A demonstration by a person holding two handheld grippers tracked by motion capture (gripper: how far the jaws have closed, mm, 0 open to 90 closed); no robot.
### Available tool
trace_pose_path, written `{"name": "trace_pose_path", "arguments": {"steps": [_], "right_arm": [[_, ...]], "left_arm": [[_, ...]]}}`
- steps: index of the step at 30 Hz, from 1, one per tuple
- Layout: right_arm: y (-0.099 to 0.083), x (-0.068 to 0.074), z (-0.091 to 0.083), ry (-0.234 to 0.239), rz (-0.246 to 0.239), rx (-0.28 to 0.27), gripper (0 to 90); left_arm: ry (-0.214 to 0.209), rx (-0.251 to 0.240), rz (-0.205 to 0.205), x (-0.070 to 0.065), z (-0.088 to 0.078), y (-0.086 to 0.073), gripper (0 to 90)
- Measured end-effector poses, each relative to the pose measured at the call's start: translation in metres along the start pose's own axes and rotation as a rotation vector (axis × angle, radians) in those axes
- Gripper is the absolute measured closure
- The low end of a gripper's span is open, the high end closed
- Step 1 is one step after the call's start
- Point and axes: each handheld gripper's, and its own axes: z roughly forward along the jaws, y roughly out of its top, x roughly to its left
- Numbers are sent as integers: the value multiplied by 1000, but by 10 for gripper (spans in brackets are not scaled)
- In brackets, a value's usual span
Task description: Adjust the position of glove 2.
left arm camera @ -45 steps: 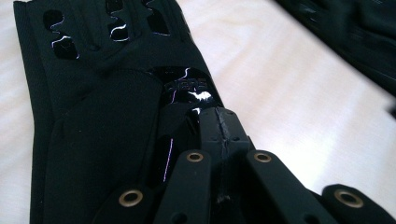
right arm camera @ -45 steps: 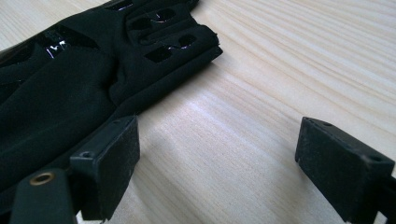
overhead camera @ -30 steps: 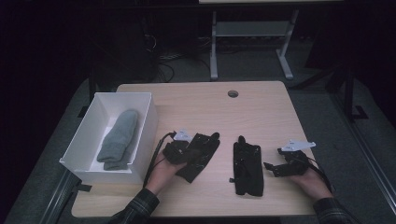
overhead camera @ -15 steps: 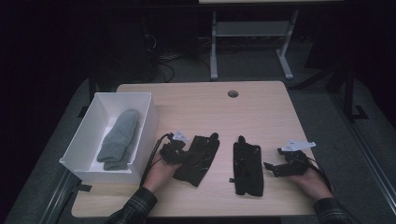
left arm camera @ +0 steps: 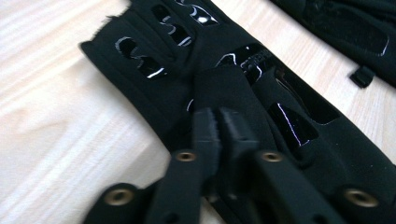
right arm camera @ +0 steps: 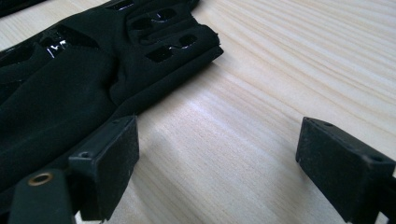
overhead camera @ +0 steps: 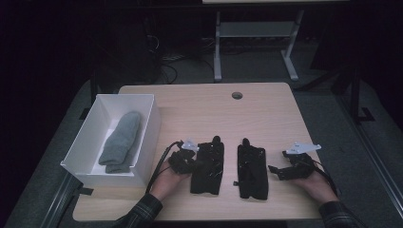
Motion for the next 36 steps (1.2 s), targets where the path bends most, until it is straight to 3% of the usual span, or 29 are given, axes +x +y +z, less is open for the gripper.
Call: {"name": "trace_pose_path", "arguments": {"steps": [4, 9, 16, 20, 27, 31, 34, 36], "right_arm": [[0, 0, 0, 0, 3, -1, 126], [0, 0, 0, 0, 3, -1, 126], [0, 0, 0, 1, 3, -2, 126], [0, 0, 0, 0, 4, -2, 126], [0, 0, -1, -2, -1, -8, 168], [3, 2, -8, -8, -12, 5, 486], [5, 5, -11, 60, -28, 8, 690], [6, 9, -11, 109, -47, 20, 776]], "left_arm": [[45, -27, -24, 8, -7, -1, 635], [48, -51, -73, 19, -7, -1, 593], [53, -48, -86, 19, 2, 1, 567], [57, -35, -86, 18, 5, 0, 618], [50, -31, -92, 16, 8, 1, 849], [42, -23, -117, 17, 7, 3, 878], [16, -29, -139, 21, 5, 4, 881], [4, -48, -160, 23, 2, 4, 881]]}}
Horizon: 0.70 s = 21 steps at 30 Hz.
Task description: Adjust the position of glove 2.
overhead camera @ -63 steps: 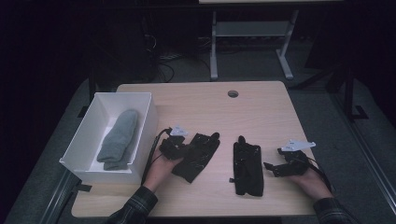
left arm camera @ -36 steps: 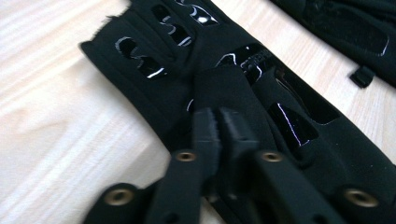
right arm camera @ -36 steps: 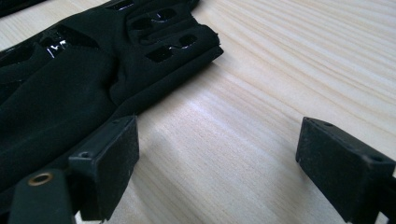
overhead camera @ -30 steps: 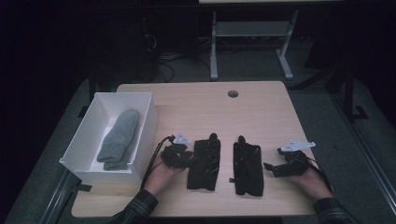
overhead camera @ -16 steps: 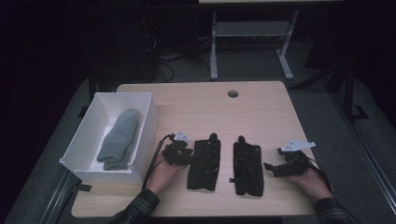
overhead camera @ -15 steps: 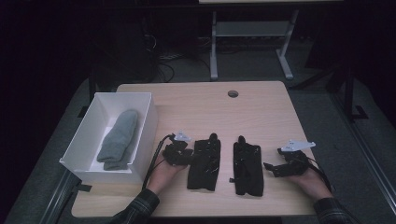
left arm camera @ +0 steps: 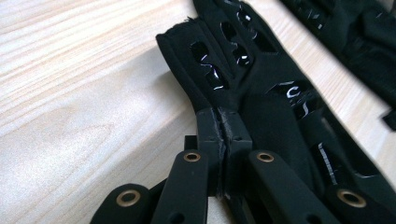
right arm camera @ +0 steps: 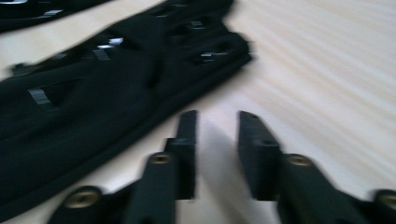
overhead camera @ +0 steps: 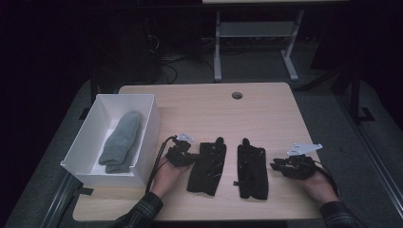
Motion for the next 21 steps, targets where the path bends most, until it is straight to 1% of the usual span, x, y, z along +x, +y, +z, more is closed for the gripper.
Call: {"name": "trace_pose_path", "arguments": {"steps": [3, 5, 7, 10, 11, 13, 21], "right_arm": [[1, 6, 3, 58, -23, 26, 858], [3, 9, 5, 81, -38, 33, 883], [5, 12, 6, 101, -45, 41, 894], [6, 16, 8, 112, -54, 51, 898], [7, 17, 9, 116, -60, 50, 898], [9, 20, 12, 124, -58, 50, 898], [20, 31, 24, 149, -89, 54, 900]], "left_arm": [[-17, -32, -28, 1, -4, 1, 882], [-27, -42, -32, 2, -5, 1, 882], [-28, -46, -35, 2, -5, 1, 882], [-31, -55, -41, 2, -5, 2, 882], [-30, -54, -36, 3, -6, 2, 882], [-31, -64, -45, 3, -5, 3, 882], [-41, -89, -60, 7, -4, 9, 882]]}}
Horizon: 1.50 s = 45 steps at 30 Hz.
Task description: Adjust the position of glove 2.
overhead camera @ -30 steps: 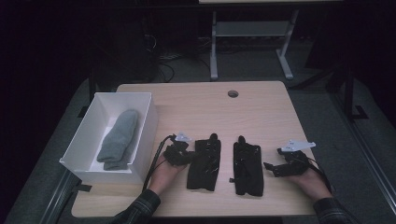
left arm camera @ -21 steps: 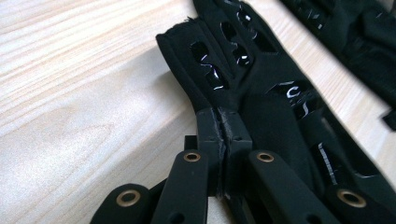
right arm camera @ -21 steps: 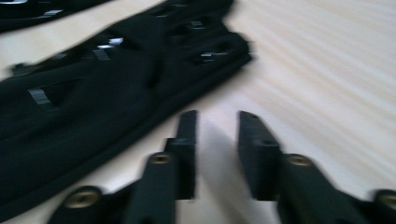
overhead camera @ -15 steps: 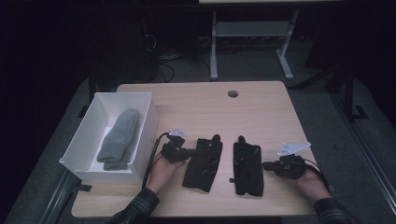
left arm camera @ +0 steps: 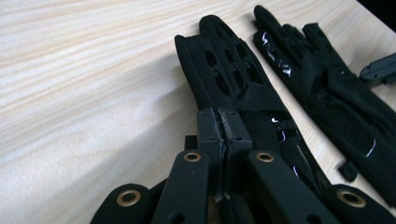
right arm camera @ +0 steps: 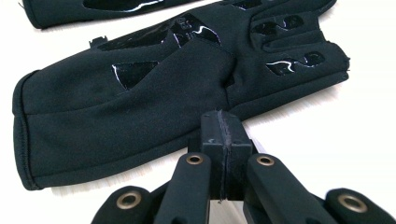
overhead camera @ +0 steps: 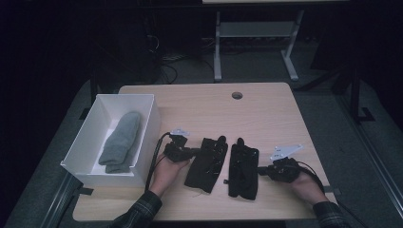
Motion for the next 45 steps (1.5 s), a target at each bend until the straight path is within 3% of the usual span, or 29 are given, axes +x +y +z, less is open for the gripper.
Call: {"name": "trace_pose_path", "arguments": {"steps": [17, 31, 45], "right_arm": [[18, 13, 19, 20, -27, -11, 900], [34, 25, 36, 19, -63, -13, 900], [51, 36, 54, 58, -79, -30, 900]], "left_arm": [[-115, -95, -62, 2, -15, 11, 882], [-135, -124, -25, -9, -22, 22, 883], [-151, -121, -1, -17, -18, 26, 884]]}}
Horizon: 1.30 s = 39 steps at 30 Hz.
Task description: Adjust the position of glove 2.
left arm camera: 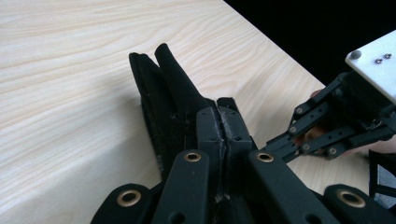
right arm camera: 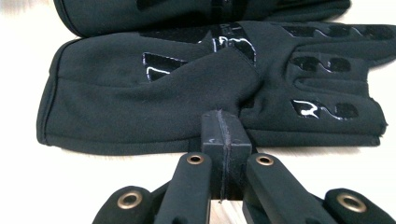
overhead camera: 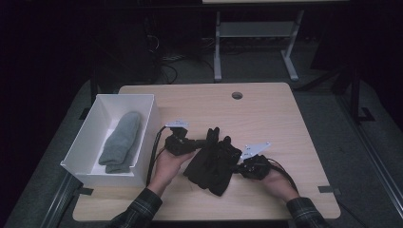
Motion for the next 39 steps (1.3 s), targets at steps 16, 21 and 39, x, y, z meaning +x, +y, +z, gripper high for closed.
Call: {"name": "trace_pose_path", "arguments": {"steps": [16, 21, 39], "right_arm": [[15, 11, 17, 5, -26, -8, 900], [19, 14, 21, 7, -31, -4, 900], [19, 14, 21, 4, -29, -5, 874]], "left_arm": [[-15, 81, 52, -19, 26, -7, 884], [-14, 106, 58, -22, 32, -11, 884], [-24, 133, 30, -25, 49, -18, 877]]}}
